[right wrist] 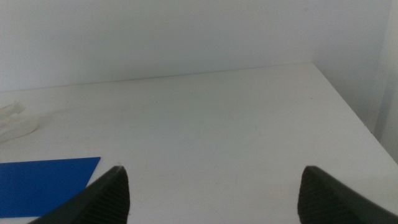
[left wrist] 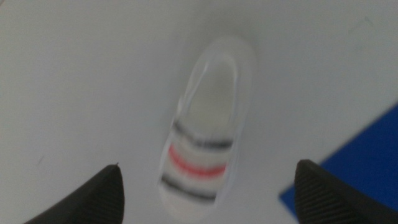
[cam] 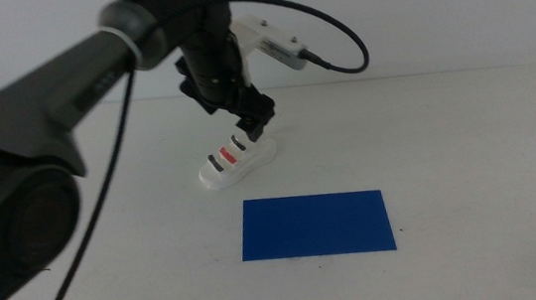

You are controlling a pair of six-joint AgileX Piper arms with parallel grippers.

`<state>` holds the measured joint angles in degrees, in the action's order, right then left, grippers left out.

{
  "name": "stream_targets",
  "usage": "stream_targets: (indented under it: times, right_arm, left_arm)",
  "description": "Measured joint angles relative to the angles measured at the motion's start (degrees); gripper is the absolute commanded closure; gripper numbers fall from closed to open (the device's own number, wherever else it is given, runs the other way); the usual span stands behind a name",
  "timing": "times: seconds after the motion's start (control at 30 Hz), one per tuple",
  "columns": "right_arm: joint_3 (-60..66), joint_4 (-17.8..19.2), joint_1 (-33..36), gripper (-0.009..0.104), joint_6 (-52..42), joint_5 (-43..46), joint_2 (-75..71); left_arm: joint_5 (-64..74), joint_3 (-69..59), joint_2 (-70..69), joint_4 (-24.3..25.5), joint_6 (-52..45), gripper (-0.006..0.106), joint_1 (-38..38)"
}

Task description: Use one arm to grab the shoe from the table and place it on the mat.

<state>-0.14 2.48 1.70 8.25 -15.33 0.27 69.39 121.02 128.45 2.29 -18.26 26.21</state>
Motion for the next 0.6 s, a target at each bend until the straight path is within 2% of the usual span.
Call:
stream_targets:
  times: [0.2, 0.6]
  right_arm:
    - [0.0, 0.0, 0.0, 0.016, 0.0, 0.0, 0.0]
    - [0.0, 0.0, 0.0, 0.016, 0.0, 0.0, 0.0]
  left_arm:
    - [0.1, 4.1, 4.1, -3.0, -2.4, 0.007, -0.6]
    - [0.5, 4.2, 10.5, -4.5, -3.0, 0.008, -1.7]
